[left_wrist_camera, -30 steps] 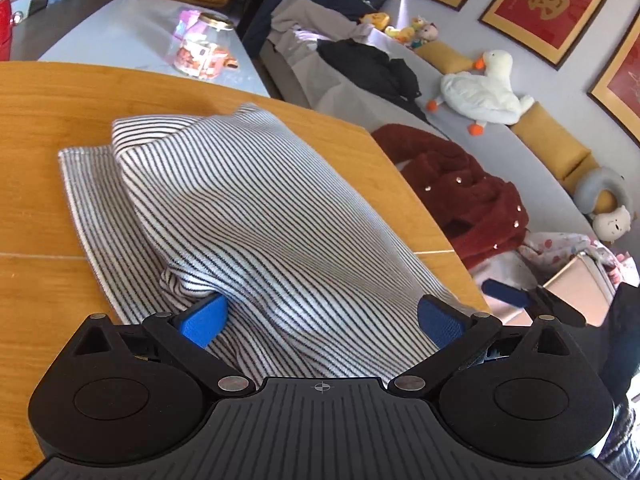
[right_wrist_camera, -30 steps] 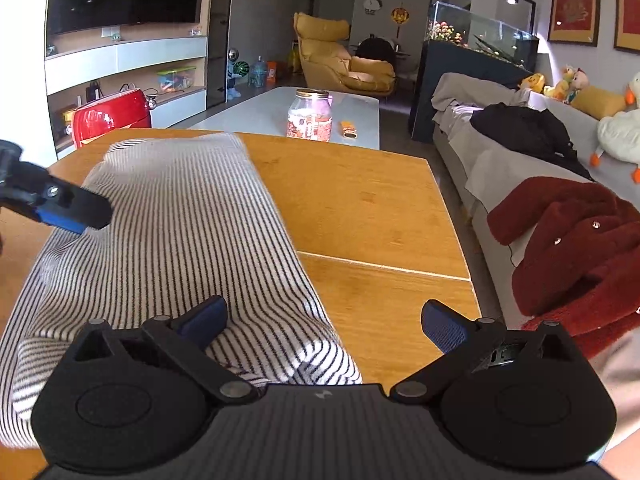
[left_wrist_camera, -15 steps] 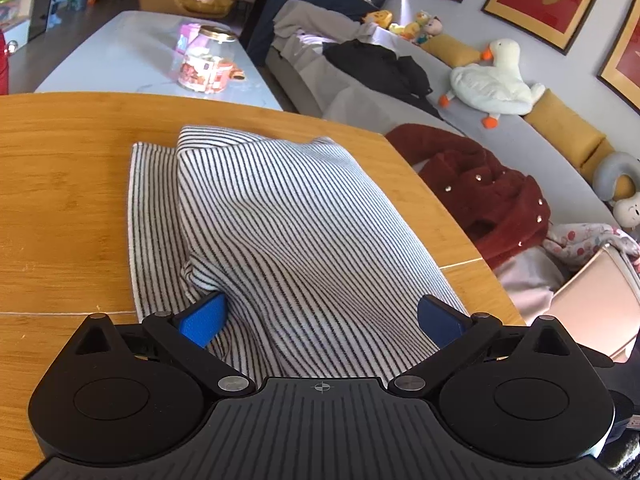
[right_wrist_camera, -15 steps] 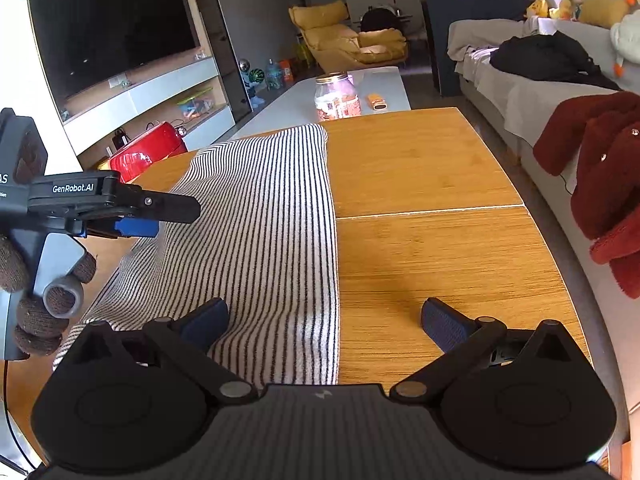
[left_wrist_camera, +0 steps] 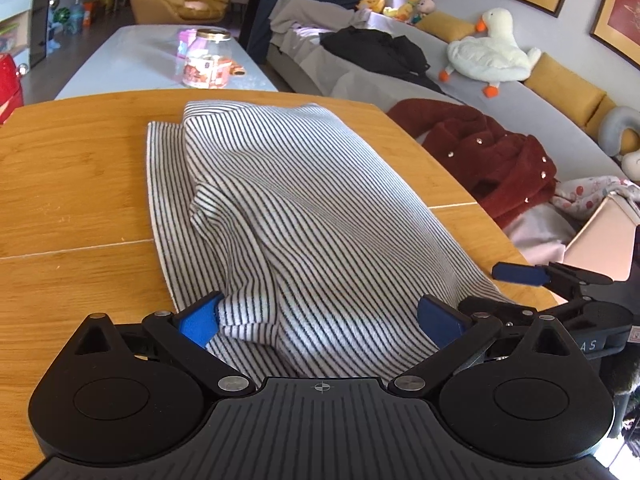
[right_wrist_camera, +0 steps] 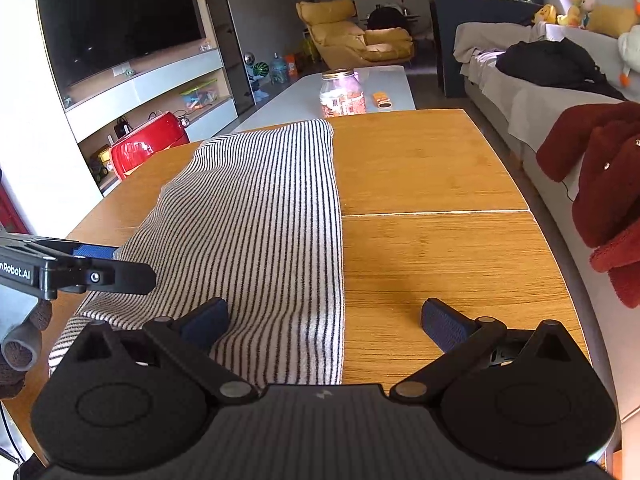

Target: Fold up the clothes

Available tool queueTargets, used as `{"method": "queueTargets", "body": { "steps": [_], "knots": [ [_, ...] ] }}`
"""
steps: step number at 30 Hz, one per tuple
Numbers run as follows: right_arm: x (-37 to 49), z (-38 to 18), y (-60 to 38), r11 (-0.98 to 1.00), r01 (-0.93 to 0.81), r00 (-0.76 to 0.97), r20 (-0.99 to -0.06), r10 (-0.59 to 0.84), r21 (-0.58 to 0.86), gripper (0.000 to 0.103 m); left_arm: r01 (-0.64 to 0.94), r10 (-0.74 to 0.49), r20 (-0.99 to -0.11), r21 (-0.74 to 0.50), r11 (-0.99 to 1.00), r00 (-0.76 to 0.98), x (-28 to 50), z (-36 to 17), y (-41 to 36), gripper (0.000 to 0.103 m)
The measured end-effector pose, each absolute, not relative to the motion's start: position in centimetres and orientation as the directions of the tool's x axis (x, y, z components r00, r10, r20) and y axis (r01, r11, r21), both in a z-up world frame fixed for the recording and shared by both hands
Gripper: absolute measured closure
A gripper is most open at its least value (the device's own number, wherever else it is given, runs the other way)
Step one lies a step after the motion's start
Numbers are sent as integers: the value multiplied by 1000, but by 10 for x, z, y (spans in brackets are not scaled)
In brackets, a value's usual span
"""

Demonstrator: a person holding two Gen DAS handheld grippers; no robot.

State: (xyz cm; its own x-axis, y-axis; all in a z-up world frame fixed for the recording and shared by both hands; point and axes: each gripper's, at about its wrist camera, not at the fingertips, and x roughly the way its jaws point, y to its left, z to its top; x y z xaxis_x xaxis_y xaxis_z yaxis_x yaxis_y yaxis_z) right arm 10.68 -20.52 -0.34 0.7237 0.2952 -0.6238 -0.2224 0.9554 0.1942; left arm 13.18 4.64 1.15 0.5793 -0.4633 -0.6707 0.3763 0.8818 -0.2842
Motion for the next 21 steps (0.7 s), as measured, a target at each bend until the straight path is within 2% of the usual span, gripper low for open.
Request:
{"method": "queueTargets", "body": {
  "steps": [21],
  "knots": [
    [68, -3, -183, 950, -259, 730, -609, 310, 172, 0, 386, -466, -661, -276, 880, 588, 140, 10, 59, 0]
  ]
}}
